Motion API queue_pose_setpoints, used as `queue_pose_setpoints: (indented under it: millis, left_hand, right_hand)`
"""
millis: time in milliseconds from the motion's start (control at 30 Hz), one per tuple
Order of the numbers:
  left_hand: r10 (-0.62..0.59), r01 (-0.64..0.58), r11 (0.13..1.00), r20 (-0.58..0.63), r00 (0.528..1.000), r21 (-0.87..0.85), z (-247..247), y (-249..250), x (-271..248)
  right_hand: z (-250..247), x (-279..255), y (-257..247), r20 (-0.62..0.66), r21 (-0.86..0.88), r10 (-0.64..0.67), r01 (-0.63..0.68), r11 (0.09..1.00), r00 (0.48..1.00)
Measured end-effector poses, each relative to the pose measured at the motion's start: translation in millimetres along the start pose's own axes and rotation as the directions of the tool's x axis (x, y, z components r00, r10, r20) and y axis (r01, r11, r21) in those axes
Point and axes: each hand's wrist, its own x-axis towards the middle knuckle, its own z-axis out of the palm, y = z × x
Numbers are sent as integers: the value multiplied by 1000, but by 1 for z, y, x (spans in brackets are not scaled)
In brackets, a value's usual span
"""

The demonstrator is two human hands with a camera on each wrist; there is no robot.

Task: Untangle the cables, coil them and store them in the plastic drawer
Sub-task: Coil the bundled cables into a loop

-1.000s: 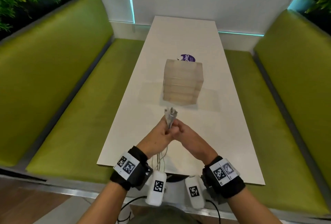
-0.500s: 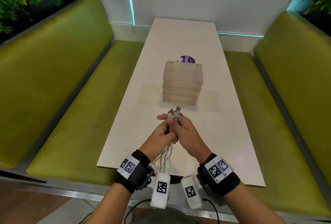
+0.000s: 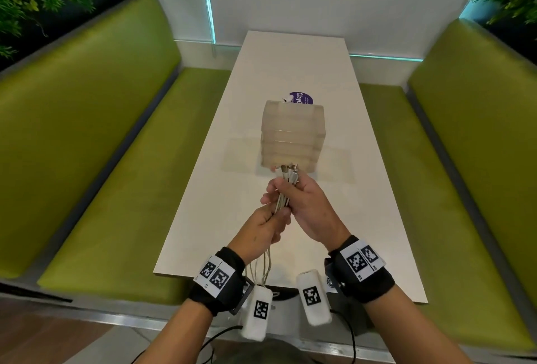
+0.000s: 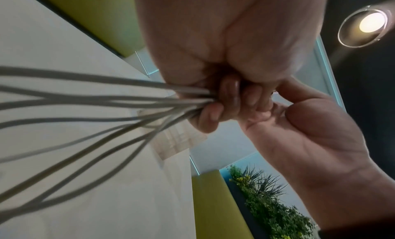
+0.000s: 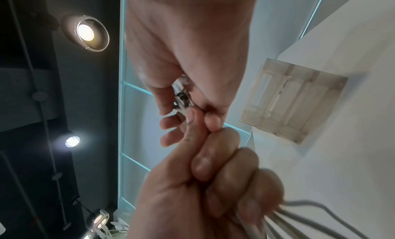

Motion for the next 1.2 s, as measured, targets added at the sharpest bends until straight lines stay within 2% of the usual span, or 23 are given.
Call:
queue_pose_setpoints:
  millis: [67, 200, 267, 400, 533, 733, 867, 1000, 1100, 1200]
  left_hand:
    - [-1, 1, 1000, -8, 1000, 9, 0, -3, 1]
    - [20, -22, 999, 31, 999, 48, 4, -5, -1]
    - [38, -42, 997, 64, 997, 64, 4, -8, -3]
    - [15, -55, 960, 147, 989, 274, -1, -19, -7]
    - [46, -78, 952, 112, 993, 295, -1, -20, -9]
    - [87, -104, 956, 73, 994, 273, -7, 2, 4]
    - [103, -117, 946, 61, 993, 301, -11, -14, -2]
    - [143, -142, 961, 12, 990, 239, -4, -20, -2]
    - [140, -134, 966, -12, 990, 220, -5, -28, -5]
    - [94, -94, 965, 14, 995, 244, -8, -45, -10]
  right_hand:
    - [-2, 3, -3, -14, 41, 12, -12, 999, 1000]
    - [3, 7, 2, -115, -93, -32, 22, 995, 993]
    - [6, 6, 3, -146, -48, -31, 24, 999, 989]
    - [11, 4, -7, -107, 2, -2, 2, 1000, 994]
    - [16, 6, -27, -50, -19, -26, 25, 1000, 998]
    - [22, 11, -52, -36, -81, -93, 90, 993, 995]
    - [22, 8, -83, -8, -95, -166, 165, 982, 986]
    - [21, 5, -109, -1, -105, -218, 217, 971, 976]
    - [19, 6, -122, -2, -74, -264, 264, 962, 964]
    - [16, 6, -129, -9, -67, -271, 269, 961, 963]
